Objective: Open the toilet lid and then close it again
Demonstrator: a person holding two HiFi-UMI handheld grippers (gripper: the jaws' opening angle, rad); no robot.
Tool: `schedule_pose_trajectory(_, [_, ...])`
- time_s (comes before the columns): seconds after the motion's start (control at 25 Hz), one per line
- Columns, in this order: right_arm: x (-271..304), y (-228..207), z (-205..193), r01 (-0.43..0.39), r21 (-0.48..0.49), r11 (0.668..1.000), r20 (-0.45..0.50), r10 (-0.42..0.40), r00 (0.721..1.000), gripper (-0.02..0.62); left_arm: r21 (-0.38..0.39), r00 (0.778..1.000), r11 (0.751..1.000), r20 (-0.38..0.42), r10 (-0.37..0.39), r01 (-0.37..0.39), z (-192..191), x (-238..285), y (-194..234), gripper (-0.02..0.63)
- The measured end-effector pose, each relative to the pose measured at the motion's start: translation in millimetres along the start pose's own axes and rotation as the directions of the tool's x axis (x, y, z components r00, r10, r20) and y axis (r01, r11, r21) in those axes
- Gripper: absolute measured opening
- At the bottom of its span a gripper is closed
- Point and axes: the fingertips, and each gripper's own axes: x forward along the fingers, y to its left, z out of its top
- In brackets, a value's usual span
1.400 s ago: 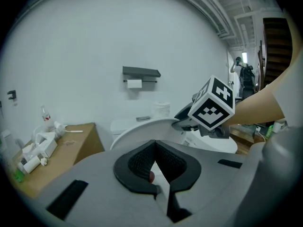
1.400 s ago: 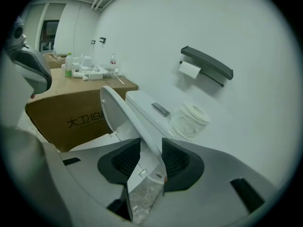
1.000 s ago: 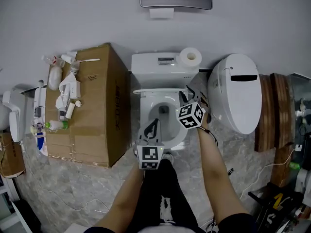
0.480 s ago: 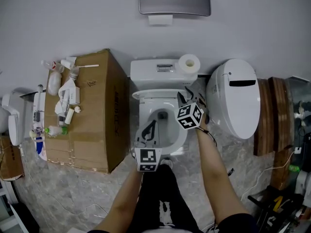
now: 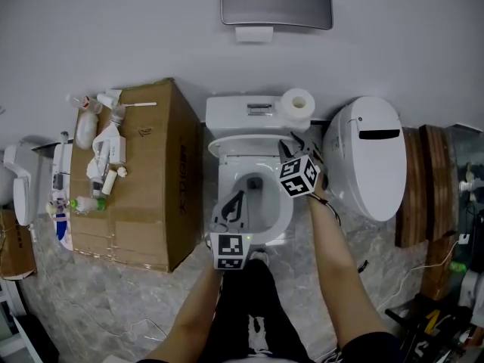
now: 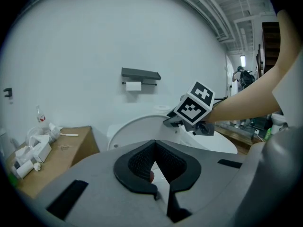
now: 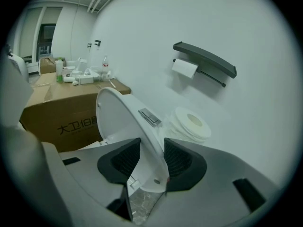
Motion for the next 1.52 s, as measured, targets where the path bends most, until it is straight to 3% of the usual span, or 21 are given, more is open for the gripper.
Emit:
schedule_pose_trajectory(0.6, [17, -11, 5, 0.029, 0.057, 0.998, -0.003, -0.029, 1.0, 0.147, 0.006, 1.0, 1.0, 0.02, -0.008, 0.008, 11, -2, 0, 0.006])
schedule_pose_trajectory(0.64, [19, -9, 4, 0.025, 0.066, 0.998, -0.008, -0.024, 1.0, 0.207, 0.004, 1.0, 1.0, 0.018, -0.008, 0.008, 10, -3, 1, 0.006])
schedule_pose_trajectory(0.68, [20, -7, 4, 0.026, 0.074, 0.997, -0.012, -0.026, 1.0, 0.225, 0.0, 1.0, 1.0, 0.017, -0.007, 0.007, 9, -3, 2, 0.006])
schedule_pose_trajectory(1.28, [19, -23, 1, 0.182, 0.079, 0.98, -0.072, -0.176, 0.982, 0.253, -0.026, 1.0, 1.0, 0.014, 0.005, -0.004, 5, -5, 16, 0.006])
schedule_pose_trajectory(1.52, [13, -52, -10, 0.257, 0.21, 0.943, -0.124, -0.235, 0.964, 0.253, -0.029, 1.0, 1.0, 0.012, -0.006, 0.007, 5, -3, 15, 0.006])
